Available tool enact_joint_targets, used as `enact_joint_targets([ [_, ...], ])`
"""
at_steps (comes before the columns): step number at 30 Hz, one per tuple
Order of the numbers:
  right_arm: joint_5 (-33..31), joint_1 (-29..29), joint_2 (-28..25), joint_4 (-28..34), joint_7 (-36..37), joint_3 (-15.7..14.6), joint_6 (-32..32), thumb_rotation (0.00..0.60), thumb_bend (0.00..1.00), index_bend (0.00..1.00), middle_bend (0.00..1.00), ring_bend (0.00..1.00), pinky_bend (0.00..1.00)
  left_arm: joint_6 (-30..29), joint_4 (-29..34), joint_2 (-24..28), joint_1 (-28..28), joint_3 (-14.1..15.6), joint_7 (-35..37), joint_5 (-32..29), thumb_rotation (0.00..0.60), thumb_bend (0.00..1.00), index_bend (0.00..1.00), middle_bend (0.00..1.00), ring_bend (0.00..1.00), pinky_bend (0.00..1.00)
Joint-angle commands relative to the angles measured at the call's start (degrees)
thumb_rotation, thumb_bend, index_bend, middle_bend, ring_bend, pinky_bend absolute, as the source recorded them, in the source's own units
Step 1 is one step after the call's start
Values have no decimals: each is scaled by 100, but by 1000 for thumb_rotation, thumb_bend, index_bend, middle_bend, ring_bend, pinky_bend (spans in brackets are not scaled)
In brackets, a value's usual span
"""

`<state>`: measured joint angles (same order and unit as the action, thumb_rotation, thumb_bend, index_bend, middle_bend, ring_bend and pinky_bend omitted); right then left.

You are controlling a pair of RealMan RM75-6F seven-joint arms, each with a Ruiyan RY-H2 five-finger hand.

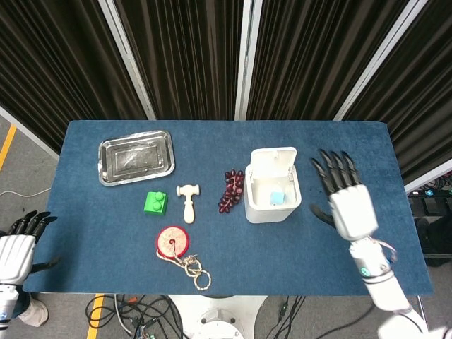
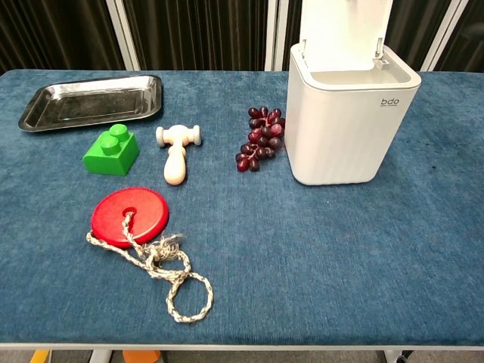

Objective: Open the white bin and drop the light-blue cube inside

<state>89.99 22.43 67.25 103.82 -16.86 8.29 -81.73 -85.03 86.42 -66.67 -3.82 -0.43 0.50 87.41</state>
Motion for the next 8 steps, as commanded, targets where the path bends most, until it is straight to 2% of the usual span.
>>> enact_joint_targets([
  [1,209,-957,-250,-399,16,-733,-741,600,9,0,0,0,0,-11,9,-5,-9,-11,-12,9,600,38,216,148,80,182],
  [5,-131,-1686,-10,-972,464,-1052,-1206,600,27,0,0,0,0,-19,20,0,-13,-22,2,6,600,37,216,147,80,181],
  [8,-307,-1978,180,-1286,687,-1138,-1304,600,43,0,0,0,0,-35,38,9,-23,-24,-22,36,600,38,216,147,80,181],
])
